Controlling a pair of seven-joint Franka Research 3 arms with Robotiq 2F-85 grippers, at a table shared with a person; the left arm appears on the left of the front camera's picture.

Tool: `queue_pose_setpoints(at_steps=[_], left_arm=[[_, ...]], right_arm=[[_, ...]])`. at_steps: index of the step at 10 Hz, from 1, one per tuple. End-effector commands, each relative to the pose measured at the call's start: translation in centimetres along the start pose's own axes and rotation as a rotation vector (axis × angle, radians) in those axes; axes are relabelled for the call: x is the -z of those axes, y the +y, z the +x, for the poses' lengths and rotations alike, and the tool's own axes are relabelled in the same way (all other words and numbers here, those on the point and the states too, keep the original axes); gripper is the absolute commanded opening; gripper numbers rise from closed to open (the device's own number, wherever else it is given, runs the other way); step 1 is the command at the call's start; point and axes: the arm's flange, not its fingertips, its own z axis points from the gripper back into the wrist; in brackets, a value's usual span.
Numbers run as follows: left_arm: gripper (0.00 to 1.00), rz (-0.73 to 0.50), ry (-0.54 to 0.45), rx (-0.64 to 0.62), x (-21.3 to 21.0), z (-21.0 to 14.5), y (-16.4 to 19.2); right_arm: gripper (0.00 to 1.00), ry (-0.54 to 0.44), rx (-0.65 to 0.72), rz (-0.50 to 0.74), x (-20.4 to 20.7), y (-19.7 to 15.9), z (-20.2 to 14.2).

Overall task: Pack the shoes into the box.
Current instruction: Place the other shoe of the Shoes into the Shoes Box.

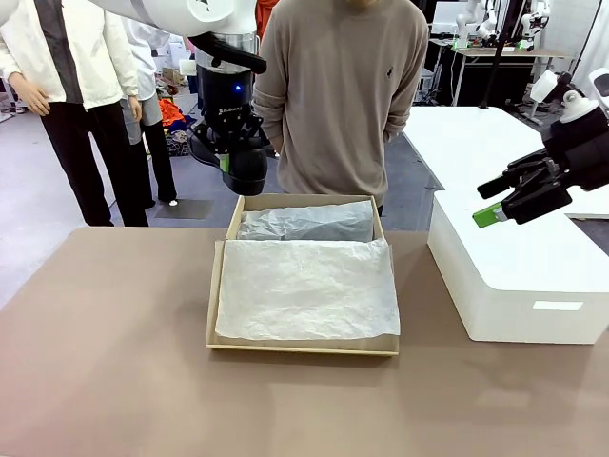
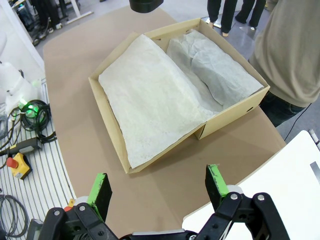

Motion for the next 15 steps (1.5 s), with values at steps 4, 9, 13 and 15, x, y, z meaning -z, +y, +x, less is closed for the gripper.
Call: queue_pose_setpoints(at_steps=[4,9,13,15], left_arm=[[0.00,-0.005,-0.062,-0.424,-1.8,-5.2,-4.4],[0.00,-0.046,-0.056,-0.629,-0.2,-8.7,-9.9],[0.00,-0.054,0.003,-0.586,1.8,-9.7,-10.6],[0.00,-0.054,0.003,-0.586,1.8,-9.7,-10.6]], right_arm=[[1.00,-0.034,-0.023,0.017,0.1,-0.3,0.1],[1.00,-0.034,-0.023,0.017,0.1,-0.3,0.1],[1.00,-0.034,-0.023,0.017,0.1,-0.3,0.1],[1.00,-0.034,-0.023,0.017,0.1,-0.3,0.1]])
